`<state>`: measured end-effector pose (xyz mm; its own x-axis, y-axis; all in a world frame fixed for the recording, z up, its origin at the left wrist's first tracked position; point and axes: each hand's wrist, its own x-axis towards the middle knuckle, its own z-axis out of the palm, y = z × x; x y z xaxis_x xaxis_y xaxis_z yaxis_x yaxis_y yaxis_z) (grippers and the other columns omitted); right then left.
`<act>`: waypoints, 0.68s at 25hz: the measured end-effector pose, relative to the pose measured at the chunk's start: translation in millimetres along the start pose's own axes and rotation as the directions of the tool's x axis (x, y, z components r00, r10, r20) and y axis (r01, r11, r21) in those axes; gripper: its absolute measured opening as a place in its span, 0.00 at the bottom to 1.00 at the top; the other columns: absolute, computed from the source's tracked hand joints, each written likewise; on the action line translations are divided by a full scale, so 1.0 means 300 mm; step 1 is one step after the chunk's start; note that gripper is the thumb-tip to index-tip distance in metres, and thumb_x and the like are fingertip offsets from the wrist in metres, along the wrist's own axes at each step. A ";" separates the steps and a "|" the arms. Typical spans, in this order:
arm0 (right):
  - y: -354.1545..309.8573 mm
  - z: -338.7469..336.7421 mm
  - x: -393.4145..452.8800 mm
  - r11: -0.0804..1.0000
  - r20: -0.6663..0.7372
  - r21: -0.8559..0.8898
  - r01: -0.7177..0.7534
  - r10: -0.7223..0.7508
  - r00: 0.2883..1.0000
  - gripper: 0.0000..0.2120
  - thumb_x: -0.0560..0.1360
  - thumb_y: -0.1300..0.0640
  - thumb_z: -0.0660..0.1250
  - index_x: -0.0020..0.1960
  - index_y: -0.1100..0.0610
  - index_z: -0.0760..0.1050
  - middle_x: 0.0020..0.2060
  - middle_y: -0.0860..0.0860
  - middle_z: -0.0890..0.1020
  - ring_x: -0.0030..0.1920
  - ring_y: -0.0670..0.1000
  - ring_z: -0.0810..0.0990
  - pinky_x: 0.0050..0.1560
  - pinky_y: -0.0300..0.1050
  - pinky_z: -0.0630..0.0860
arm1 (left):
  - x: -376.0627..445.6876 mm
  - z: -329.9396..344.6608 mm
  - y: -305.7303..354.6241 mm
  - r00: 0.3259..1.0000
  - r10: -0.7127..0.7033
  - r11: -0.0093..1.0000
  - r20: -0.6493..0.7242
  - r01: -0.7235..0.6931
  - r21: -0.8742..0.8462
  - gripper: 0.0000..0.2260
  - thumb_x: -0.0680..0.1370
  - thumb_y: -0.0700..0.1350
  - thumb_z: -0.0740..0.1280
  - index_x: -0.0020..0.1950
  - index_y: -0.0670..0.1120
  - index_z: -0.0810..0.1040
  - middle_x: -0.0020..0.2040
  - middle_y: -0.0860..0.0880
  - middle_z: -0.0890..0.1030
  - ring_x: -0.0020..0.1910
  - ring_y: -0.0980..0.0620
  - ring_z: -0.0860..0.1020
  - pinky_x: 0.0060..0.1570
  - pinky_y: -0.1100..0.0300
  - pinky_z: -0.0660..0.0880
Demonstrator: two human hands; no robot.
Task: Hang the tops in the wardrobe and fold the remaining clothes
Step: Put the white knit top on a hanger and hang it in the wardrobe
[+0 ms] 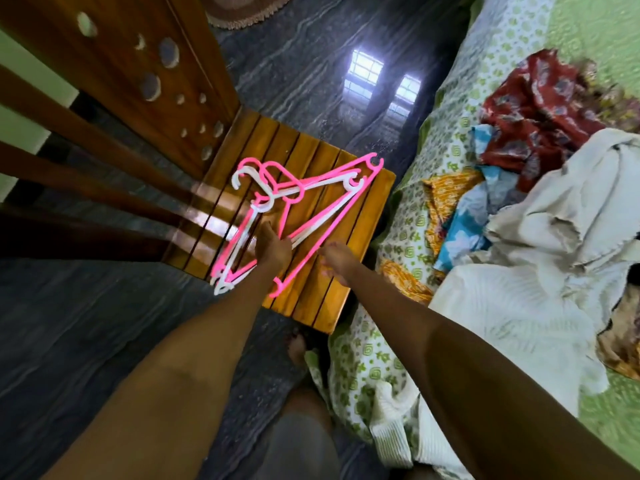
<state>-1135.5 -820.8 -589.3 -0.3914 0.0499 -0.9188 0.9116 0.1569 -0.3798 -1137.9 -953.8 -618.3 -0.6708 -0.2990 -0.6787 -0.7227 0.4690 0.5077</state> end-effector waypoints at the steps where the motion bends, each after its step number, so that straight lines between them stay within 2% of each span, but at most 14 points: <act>1: 0.000 0.019 0.025 0.997 0.017 0.067 -0.024 0.023 1.000 0.04 0.79 0.61 0.59 0.46 0.54 0.68 0.42 0.52 0.73 0.43 0.49 0.73 0.41 0.43 0.70 | 0.029 0.001 0.000 1.000 -0.001 1.000 -0.015 0.001 -0.023 0.29 0.78 0.41 0.63 0.76 0.41 0.54 0.74 0.40 0.61 0.72 0.41 0.62 0.70 0.50 0.62; 2: -0.002 0.034 0.042 0.991 0.034 0.125 -0.047 0.044 0.998 0.04 0.79 0.61 0.59 0.53 0.56 0.68 0.49 0.54 0.74 0.50 0.52 0.76 0.44 0.45 0.73 | 0.060 0.001 -0.007 0.999 0.020 0.999 -0.044 -0.022 -0.035 0.26 0.78 0.39 0.63 0.75 0.42 0.59 0.72 0.41 0.66 0.70 0.41 0.66 0.68 0.50 0.64; 3: -0.002 0.042 0.062 0.982 0.053 0.174 -0.069 0.061 0.997 0.11 0.79 0.62 0.60 0.61 0.58 0.66 0.55 0.56 0.74 0.57 0.55 0.76 0.48 0.47 0.74 | 0.077 -0.002 -0.010 0.995 0.062 0.998 -0.075 -0.064 -0.019 0.22 0.78 0.38 0.63 0.72 0.42 0.65 0.69 0.41 0.71 0.67 0.41 0.69 0.66 0.50 0.67; 4: -0.002 0.047 0.074 0.970 0.064 0.230 -0.075 0.062 0.996 0.15 0.79 0.62 0.60 0.65 0.60 0.64 0.57 0.56 0.74 0.60 0.57 0.75 0.47 0.47 0.74 | 0.086 -0.005 -0.011 0.988 0.121 0.993 -0.101 -0.119 0.026 0.19 0.78 0.37 0.62 0.70 0.42 0.69 0.66 0.41 0.73 0.65 0.41 0.71 0.64 0.51 0.69; 5: 0.001 0.051 0.090 0.961 0.064 0.269 -0.068 0.053 0.997 0.16 0.79 0.62 0.60 0.66 0.60 0.64 0.55 0.56 0.75 0.58 0.57 0.77 0.42 0.45 0.74 | 0.088 -0.008 -0.012 0.978 0.175 0.983 -0.112 -0.166 0.081 0.18 0.79 0.37 0.61 0.69 0.41 0.70 0.65 0.41 0.74 0.65 0.42 0.71 0.63 0.52 0.68; 7: 0.004 0.049 0.098 0.946 0.046 0.320 -0.056 0.043 0.998 0.12 0.79 0.61 0.61 0.61 0.59 0.67 0.41 0.54 0.75 0.41 0.50 0.79 0.32 0.41 0.69 | 0.068 -0.010 -0.006 0.966 0.225 0.970 -0.130 -0.210 0.120 0.17 0.81 0.38 0.57 0.70 0.40 0.68 0.68 0.40 0.69 0.66 0.43 0.69 0.61 0.57 0.67; 8: 0.011 0.046 0.096 0.942 0.037 0.333 -0.049 0.039 0.999 0.09 0.79 0.61 0.62 0.58 0.59 0.69 0.36 0.52 0.74 0.34 0.48 0.75 0.31 0.40 0.67 | 0.046 -0.010 -0.003 0.959 0.248 0.965 -0.135 -0.233 0.119 0.17 0.82 0.39 0.55 0.71 0.40 0.67 0.70 0.40 0.66 0.66 0.44 0.68 0.59 0.59 0.67; 9: 0.022 0.042 0.091 0.938 0.026 0.344 -0.038 0.031 0.999 0.06 0.79 0.61 0.62 0.56 0.59 0.70 0.34 0.51 0.73 0.32 0.47 0.73 0.31 0.40 0.67 | 0.017 -0.010 0.003 0.948 0.285 0.956 -0.145 -0.270 0.114 0.18 0.82 0.39 0.54 0.72 0.40 0.65 0.71 0.40 0.64 0.67 0.44 0.68 0.58 0.61 0.67; 12: 0.056 0.017 0.052 0.915 0.036 0.404 0.003 -0.019 0.999 0.03 0.79 0.60 0.62 0.49 0.58 0.74 0.36 0.52 0.76 0.33 0.47 0.74 0.33 0.40 0.69 | -0.065 -0.010 0.018 0.877 0.438 0.898 -0.196 -0.417 0.141 0.17 0.82 0.40 0.55 0.71 0.39 0.67 0.69 0.40 0.68 0.65 0.44 0.70 0.53 0.63 0.65; 15: 0.098 -0.059 -0.019 0.868 0.045 0.496 0.031 -0.061 0.997 0.05 0.79 0.61 0.62 0.45 0.56 0.75 0.38 0.52 0.79 0.35 0.46 0.75 0.34 0.38 0.71 | -0.154 0.017 0.056 0.821 0.526 0.848 -0.222 -0.489 0.202 0.16 0.82 0.40 0.56 0.69 0.38 0.70 0.63 0.40 0.75 0.59 0.44 0.74 0.48 0.62 0.67; 17: 0.145 -0.151 -0.070 0.836 0.041 0.547 0.039 -0.074 0.996 0.07 0.79 0.63 0.61 0.44 0.55 0.75 0.39 0.52 0.79 0.35 0.47 0.76 0.34 0.38 0.71 | -0.226 0.064 0.098 0.785 0.583 0.812 -0.210 -0.558 0.170 0.15 0.81 0.41 0.59 0.65 0.37 0.73 0.58 0.39 0.78 0.56 0.43 0.76 0.49 0.59 0.69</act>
<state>-1093.2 -770.3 -581.8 -0.4522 -0.0028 -0.8919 0.8155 -0.4062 -0.4122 -1110.4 -903.7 -567.5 -0.9828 -0.1358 -0.1254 -0.1846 0.6893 0.7006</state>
